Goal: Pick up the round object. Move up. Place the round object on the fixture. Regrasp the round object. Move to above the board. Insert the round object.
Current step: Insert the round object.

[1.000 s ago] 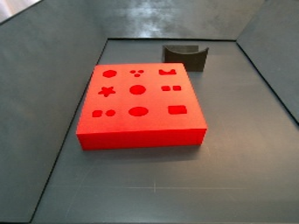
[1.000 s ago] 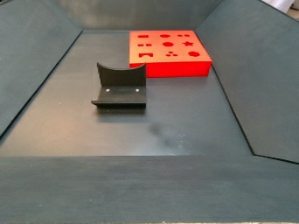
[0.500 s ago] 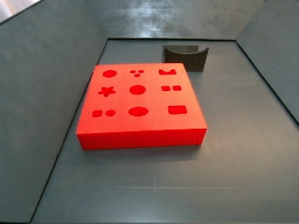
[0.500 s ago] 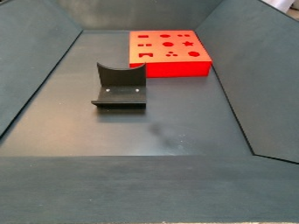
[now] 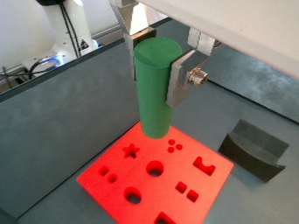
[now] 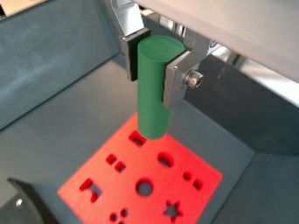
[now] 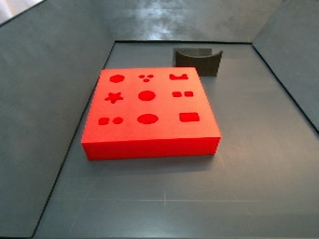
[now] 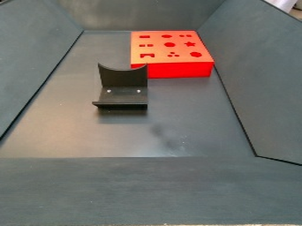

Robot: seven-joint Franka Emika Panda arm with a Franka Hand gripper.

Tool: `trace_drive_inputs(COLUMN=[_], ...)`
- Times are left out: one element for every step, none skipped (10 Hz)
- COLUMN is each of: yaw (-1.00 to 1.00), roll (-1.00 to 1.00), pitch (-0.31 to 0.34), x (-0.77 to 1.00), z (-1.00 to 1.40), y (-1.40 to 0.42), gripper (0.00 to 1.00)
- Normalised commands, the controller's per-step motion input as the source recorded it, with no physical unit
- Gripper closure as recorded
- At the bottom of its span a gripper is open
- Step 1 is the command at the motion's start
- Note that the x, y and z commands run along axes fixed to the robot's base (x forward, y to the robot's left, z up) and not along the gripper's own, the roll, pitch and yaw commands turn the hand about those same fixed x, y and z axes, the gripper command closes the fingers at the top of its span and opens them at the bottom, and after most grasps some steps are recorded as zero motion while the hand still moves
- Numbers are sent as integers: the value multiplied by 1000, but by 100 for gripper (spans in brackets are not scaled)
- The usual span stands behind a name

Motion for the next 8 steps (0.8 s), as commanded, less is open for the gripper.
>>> trace_drive_inputs(yaw=[-240, -174, -86, 0, 0, -34, -20, -17], roll=[-129, -134, -3, 0, 49, 29, 0, 0], pitch=[-59, -51, 0, 0, 0, -186, -210, -231], x=[194, 266, 86, 0, 0, 0, -237, -200], z=[-740, -317, 0, 0, -186, -889, -874, -829], y=[646, 149, 0, 26, 0, -89, -123, -140], gripper=[100, 100, 100, 100, 100, 100, 100, 100])
